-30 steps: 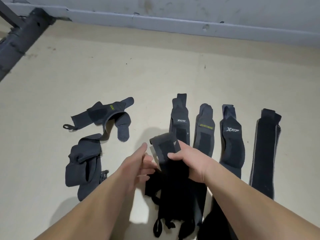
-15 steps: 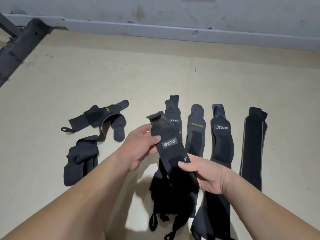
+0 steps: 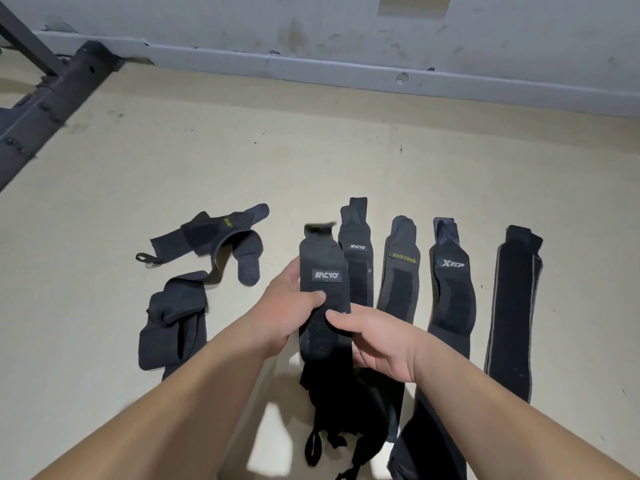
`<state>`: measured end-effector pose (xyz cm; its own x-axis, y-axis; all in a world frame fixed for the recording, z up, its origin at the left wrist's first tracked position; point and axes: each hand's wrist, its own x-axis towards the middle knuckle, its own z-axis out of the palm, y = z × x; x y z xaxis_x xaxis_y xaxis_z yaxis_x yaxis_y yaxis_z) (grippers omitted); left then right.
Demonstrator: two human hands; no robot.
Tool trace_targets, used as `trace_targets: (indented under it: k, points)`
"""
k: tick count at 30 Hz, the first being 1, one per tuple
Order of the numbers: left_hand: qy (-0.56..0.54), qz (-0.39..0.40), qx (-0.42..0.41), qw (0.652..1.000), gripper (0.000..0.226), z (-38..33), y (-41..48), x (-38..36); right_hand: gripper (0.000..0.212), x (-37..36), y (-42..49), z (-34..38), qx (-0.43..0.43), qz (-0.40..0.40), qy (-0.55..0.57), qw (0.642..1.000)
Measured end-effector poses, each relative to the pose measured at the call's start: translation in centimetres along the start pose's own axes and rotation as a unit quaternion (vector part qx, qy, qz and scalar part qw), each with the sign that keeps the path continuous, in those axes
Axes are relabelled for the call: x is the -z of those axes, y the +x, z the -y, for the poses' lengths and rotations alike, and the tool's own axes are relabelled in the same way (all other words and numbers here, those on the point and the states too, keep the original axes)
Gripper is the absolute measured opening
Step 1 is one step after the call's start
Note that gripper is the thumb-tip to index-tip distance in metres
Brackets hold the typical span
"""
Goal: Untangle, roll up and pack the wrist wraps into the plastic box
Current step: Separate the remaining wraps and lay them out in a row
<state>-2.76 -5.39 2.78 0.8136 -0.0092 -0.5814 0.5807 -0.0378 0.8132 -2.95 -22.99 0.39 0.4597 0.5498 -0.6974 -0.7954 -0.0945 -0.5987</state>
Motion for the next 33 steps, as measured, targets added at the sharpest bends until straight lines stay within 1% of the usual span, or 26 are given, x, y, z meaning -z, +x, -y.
trace_targets:
  k: [4,7,10,13,15,16,18,20,21,22,23,24,25,26,28,29,30,32,33]
  points:
    - [0.040,0.029,-0.011,0.999,0.056,-0.4,-0.3,-1.2,0.036,0.8,-1.5,0.1,-0.008,-0.004,0.011,1.000]
    - [0.064,0.049,-0.007,0.997,0.051,-0.8,-0.6,-3.2,0.033,2.0,-3.1,-0.2,0.001,-0.048,0.002,0.999]
    - [0.072,0.073,0.007,0.995,0.043,-1.1,-0.9,-6.0,0.033,3.6,-5.1,-0.9,0.009,-0.097,0.024,0.995]
    - [0.057,0.108,0.035,0.992,0.034,-1.0,-1.0,-8.8,0.033,5.2,-6.8,-1.8,0.020,-0.139,0.092,0.986]
    - [0.063,0.133,0.060,0.987,0.027,-0.8,-1.0,-10.0,0.036,6.2,-7.5,-2.4,0.016,-0.150,0.141,0.978]
    - [0.083,0.143,0.064,0.984,0.027,-0.6,-1.0,-10.4,0.040,6.5,-7.8,-2.6,0.004,-0.154,0.133,0.979]
    - [0.130,0.144,0.077,0.978,0.026,0.0,-0.8,-10.8,0.051,7.3,-7.6,-3.2,-0.040,-0.180,0.054,0.981]
    - [0.164,0.119,0.106,0.974,0.020,0.6,-0.6,-10.8,0.066,7.7,-6.9,-3.4,-0.070,-0.230,-0.017,0.971]
    - [0.171,0.089,0.115,0.974,0.016,0.9,-0.5,-10.6,0.068,8.1,-6.2,-3.7,-0.068,-0.265,-0.027,0.961]
    - [0.173,0.056,0.125,0.975,0.011,1.0,-0.4,-10.3,0.063,8.4,-5.5,-3.9,-0.055,-0.309,-0.003,0.949]
    - [0.172,0.027,0.136,0.975,0.015,1.2,-0.1,-9.9,0.052,8.7,-4.8,-4.2,-0.034,-0.354,0.023,0.934]
    - [0.163,0.004,0.147,0.976,0.020,1.3,0.0,-9.4,0.039,9.2,-4.3,-4.5,-0.016,-0.396,0.022,0.918]
    - [0.150,-0.017,0.155,0.976,0.021,1.3,0.2,-8.8,0.030,9.8,-3.7,-5.0,-0.006,-0.425,-0.011,0.905]
    - [0.137,-0.038,0.162,0.977,0.018,1.1,0.3,-8.2,0.027,10.0,-3.2,-5.4,-0.003,-0.433,-0.049,0.900]
    - [0.109,-0.084,0.171,0.976,0.014,0.4,0.2,-7.5,0.025,10.4,-2.1,-5.9,-0.011,-0.429,-0.084,0.899]
    - [0.098,-0.101,0.172,0.975,0.014,0.3,0.2,-7.1,0.015,10.6,-1.4,-6.2,-0.024,-0.427,-0.096,0.899]
    - [0.092,-0.109,0.177,0.974,0.016,0.3,0.4,-6.8,0.018,10.7,-0.9,-6.1,-0.034,-0.423,-0.112,0.898]
    - [0.081,-0.110,0.195,0.971,0.025,0.8,0.9,-6.1,0.062,11.0,0.6,-5.8,-0.060,-0.424,-0.134,0.894]
    - [0.076,-0.112,0.199,0.970,0.027,1.2,1.2,-5.7,0.073,11.3,1.4,-5.8,-0.072,-0.428,-0.142,0.890]
